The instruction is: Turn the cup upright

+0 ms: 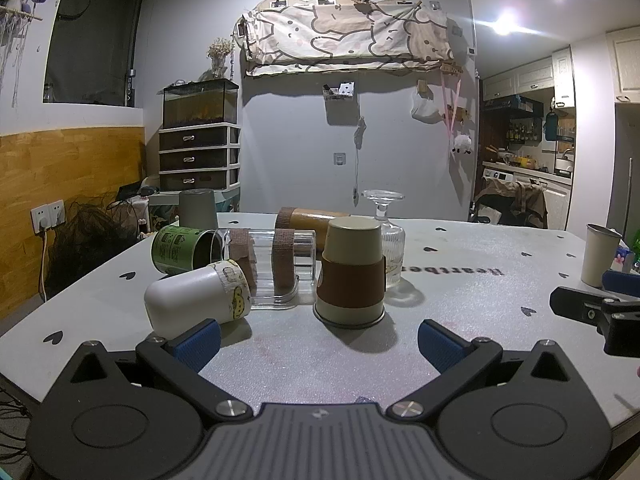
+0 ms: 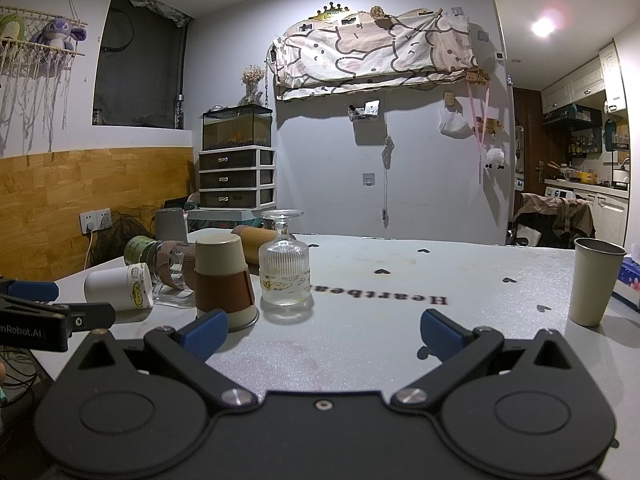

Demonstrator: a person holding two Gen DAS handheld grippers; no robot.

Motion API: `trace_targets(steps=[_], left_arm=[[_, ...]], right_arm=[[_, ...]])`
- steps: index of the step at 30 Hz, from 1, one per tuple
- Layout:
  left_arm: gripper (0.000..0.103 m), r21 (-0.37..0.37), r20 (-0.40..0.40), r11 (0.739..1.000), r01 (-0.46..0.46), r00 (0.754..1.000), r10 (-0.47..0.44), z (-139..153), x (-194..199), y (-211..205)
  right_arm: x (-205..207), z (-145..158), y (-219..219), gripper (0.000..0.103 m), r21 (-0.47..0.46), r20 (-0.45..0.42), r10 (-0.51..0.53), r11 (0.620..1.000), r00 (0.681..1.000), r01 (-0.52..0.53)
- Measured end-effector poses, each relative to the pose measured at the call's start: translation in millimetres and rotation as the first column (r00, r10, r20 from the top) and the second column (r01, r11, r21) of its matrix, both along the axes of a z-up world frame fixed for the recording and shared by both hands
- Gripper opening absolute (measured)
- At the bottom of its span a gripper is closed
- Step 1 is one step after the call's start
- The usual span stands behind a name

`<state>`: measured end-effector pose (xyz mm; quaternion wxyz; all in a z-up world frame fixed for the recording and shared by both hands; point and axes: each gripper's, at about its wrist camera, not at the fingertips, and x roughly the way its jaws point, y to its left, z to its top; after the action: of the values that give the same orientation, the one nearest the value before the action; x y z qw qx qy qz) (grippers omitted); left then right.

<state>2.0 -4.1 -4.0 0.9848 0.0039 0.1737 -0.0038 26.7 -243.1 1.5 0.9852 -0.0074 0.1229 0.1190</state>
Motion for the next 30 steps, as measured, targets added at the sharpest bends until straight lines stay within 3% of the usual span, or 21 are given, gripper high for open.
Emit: trace_targets(steps=[8, 16, 22, 27, 30], left_arm=[[0.103, -0.006, 0.001, 1.000, 0.007, 1.000, -0.007, 0, 1, 0], [0.103, -0.021, 0.060, 0.999, 0.043, 0.997, -0.042, 17, 16, 1], [0.103, 0.002, 0.091, 0.998, 0.064, 0.994, -0.064, 35, 53, -7], [0.103, -0.001, 0.033, 0.994, 0.110, 0.993, -0.110, 48, 98, -17], [0.097, 0.000, 0.003, 0.993, 0.116, 0.993, -0.116, 51, 125, -22]], right_arm=[[-2, 1, 0, 0.103, 0.001, 0.001, 0.000, 1.000, 1.000, 0.000], [-9, 1, -1, 0.103, 0.004, 0.009, 0.001, 1.000, 1.000, -0.001], [-17, 0, -1, 0.103, 0.011, 0.018, 0.003, 1.000, 1.000, -0.003], [-24, -3, -5, 0.103, 0.013, 0.016, 0.023, 1.000, 1.000, -0.024], [-27, -6, -7, 0.103, 0.017, 0.013, 0.022, 1.000, 1.000, -0.022]])
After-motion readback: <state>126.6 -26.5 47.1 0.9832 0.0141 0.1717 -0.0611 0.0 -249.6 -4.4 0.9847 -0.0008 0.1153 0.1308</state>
